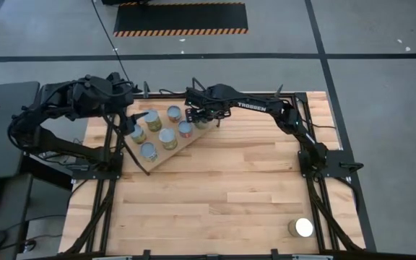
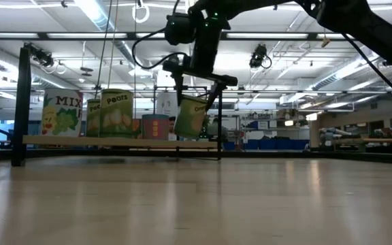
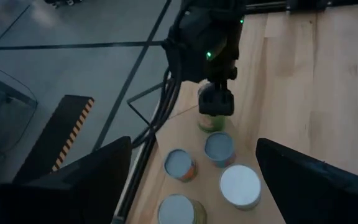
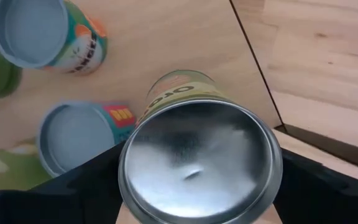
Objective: Pick and place cans onto a shelf
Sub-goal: Put the large canned oranges on the shelf
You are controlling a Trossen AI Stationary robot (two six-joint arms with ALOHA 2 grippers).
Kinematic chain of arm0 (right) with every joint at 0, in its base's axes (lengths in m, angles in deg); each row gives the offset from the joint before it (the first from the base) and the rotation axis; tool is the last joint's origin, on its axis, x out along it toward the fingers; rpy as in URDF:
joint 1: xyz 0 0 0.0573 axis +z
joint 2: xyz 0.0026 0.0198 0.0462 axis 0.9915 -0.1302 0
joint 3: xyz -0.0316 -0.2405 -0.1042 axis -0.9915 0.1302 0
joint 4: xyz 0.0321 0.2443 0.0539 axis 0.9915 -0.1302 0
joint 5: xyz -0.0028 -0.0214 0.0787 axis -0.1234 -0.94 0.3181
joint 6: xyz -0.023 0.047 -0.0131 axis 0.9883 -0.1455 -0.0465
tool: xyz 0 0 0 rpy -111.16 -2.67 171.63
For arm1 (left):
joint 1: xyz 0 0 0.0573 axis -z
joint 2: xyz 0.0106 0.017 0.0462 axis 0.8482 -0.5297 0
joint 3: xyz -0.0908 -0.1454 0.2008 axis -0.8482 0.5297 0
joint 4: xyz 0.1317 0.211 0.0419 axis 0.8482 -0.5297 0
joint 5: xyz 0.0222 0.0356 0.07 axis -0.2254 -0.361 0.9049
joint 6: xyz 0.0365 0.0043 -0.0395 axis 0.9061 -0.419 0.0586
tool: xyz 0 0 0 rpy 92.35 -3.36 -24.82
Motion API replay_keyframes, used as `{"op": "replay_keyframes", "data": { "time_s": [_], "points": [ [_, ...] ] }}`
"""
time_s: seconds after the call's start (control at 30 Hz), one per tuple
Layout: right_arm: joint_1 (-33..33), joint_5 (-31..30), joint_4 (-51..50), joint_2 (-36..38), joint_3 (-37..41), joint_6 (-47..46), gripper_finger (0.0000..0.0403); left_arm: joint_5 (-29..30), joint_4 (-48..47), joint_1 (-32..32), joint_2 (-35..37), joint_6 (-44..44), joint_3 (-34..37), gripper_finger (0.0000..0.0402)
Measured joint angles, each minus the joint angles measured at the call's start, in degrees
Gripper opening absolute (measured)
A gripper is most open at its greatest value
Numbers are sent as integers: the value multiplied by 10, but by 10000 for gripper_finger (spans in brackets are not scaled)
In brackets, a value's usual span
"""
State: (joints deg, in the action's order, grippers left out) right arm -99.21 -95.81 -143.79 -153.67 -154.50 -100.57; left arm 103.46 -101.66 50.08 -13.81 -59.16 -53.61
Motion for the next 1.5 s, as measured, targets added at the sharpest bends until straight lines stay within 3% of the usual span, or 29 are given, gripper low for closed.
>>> {"op": "replay_keyframes", "data": {
  "time_s": [0.27,0.63,0.73,0.97,1.1,1.33,1.5],
  "points": [
    [-9,-5,19,0,0,4,370,11,8,0,5,12,0,352],
    [-9,-53,13,31,-41,21,368,13,9,0,8,10,0,352],
    [1,-53,-7,56,-52,81,364,13,4,0,14,4,0,352],
    [49,-49,-112,88,-50,361,346,13,-26,0,43,-4,0,349],
    [75,-43,-95,88,-25,425,314,13,-29,0,50,-31,0,342],
    [79,-49,-71,86,65,277,200,13,-66,0,53,-63,0,328],
    [65,-50,-3,86,143,267,123,13,-59,0,53,-67,0,311]
  ]
}}
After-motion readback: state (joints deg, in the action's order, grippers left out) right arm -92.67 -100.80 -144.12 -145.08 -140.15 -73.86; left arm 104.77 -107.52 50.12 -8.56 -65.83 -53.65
